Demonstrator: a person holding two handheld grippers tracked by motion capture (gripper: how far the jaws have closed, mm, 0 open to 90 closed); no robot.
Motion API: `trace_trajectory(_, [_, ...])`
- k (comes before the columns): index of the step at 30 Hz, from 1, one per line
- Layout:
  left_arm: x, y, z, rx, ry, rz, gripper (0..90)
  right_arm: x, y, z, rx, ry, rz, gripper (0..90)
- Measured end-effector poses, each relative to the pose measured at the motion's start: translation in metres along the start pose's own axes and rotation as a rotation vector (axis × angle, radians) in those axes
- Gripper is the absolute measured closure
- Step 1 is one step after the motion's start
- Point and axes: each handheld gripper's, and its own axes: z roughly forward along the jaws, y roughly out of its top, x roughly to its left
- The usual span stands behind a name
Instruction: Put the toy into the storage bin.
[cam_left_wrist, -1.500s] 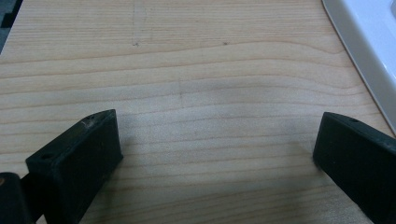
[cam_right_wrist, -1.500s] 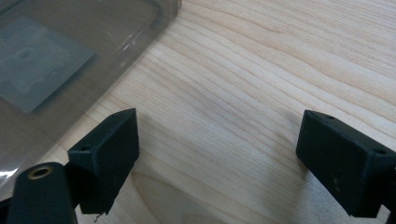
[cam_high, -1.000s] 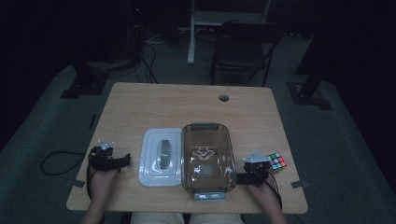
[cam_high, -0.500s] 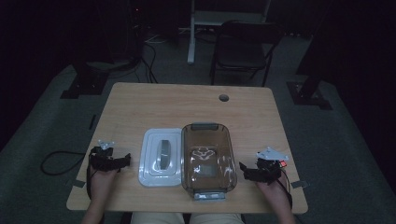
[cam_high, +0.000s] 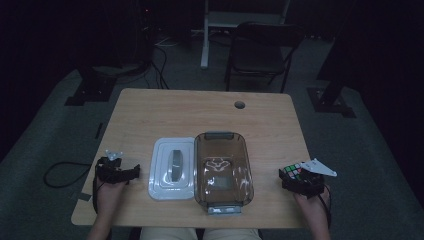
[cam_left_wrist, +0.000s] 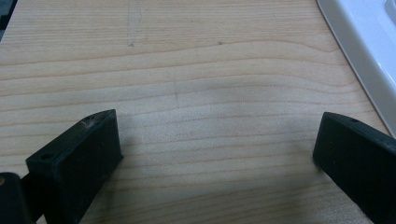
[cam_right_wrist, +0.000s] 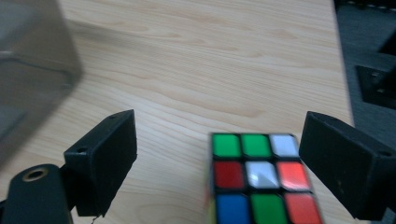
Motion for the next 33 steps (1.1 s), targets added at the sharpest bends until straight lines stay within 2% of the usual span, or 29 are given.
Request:
trace_trajectory(3, [0.000, 0.000, 0.000, 0.000, 0.000, 0.000, 1.7, -0.007, -0.006, 0.000, 0.008, -0.017, 0.015, 11.4])
trace_trajectory(6, [0.000, 0.000, 0.000, 0.000, 0.000, 0.000, 1.6, -0.017, -0.016, 0.001, 0.014, -0.017, 0.051, 11.4])
trace_trajectory(8, [0.000, 0.000, 0.000, 0.001, 0.000, 0.000, 1.6, -0.018, -0.018, 0.001, 0.014, -0.014, 0.056, 11.4])
trace_trajectory(12, [0.000, 0.000, 0.000, 0.000, 0.000, 0.000, 1.7, -0.023, -0.029, 0.005, 0.052, -0.008, 0.075, 11.5])
trace_trajectory(21, [0.000, 0.000, 0.000, 0.000, 0.000, -0.001, 1.6, -0.026, -0.044, 0.013, 0.075, -0.007, 0.108, 11.5])
trace_trajectory(26, [0.000, 0.000, 0.000, 0.000, 0.000, 0.000, 1.6, -0.027, -0.050, 0.016, 0.067, 0.001, 0.136, 11.8])
trace_trajectory(30, [0.000, 0.000, 0.000, 0.000, 0.000, 0.000, 1.6, -0.025, -0.051, 0.018, 0.069, 0.006, 0.137, 12.9])
trace_trajectory(33, [0.000, 0.000, 0.000, 0.000, 0.000, 0.000, 1.6, -0.023, -0.051, 0.020, 0.093, -0.004, 0.118, 15.4])
